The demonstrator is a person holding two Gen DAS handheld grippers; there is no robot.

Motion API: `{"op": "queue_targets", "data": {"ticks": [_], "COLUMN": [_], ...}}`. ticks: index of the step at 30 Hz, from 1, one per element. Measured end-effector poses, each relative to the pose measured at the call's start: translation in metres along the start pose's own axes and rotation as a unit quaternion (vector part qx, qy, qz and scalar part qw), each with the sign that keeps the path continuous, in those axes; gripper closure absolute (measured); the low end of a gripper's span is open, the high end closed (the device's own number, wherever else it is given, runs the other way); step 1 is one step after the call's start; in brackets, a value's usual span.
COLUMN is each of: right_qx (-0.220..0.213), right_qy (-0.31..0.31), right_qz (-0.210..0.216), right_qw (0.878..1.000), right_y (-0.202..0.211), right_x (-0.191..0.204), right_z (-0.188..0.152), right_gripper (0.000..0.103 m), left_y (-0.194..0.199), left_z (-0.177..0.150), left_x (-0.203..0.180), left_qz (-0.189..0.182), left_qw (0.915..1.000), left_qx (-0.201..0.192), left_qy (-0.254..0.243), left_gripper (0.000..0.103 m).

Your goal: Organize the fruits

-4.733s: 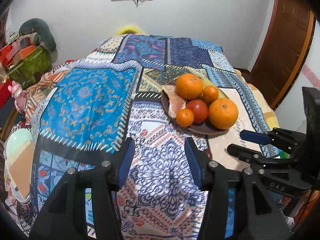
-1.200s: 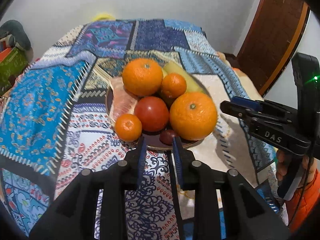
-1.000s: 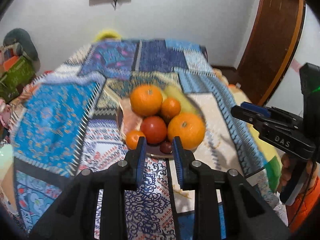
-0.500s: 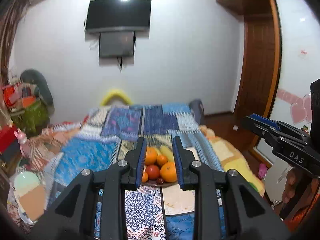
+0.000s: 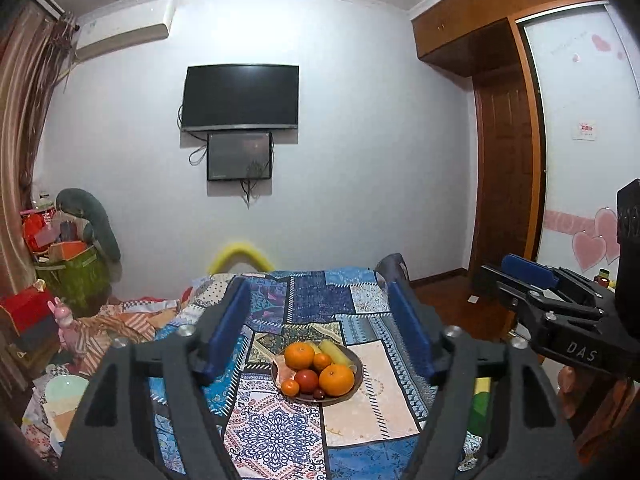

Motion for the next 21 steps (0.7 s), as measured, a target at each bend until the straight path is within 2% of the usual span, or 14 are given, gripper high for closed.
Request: {"op": "queue_targets", "data": {"ticks": [3,11,21], "right_qx": [-0.007,-0.026,-0.026], "right_qy": [0.005,0.023,0.027], "right_qz": [-0.01,-0.041,-0.052], "right_qw": [1.0,0.999,0.998], "right_y": [0.004,0.01,0.017], "right_x": [0.001,0.004,0.002], "right_z": [0.001,0.006,0.002], "right_gripper": [0.027,0.002,0.0], "left_y": [0.002,0.006,0.008], "left_z": [0.001,-0.004,-0.006], "left_x": [0.0,-0.001,-0.003], "left_qz": [0.0,0.009,0.015], "left_qw": [1.0,0.9999,0.9999], "left_qx": [-0.003,-0.005,-0.005], "left_qy": [0.003,0.0,0.0], "left_gripper": [0.008,0.001,0.0]}}
Point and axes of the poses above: each gripper's, at about its wrist camera, not at the fingertips, and y roughly against the way its jaws point, x to its left, z to its top, the point moved 7 cm from there along -y, roughly the way its jaws point, and after that the axes turned 7 degrees about -x, right-handed, at the moved point
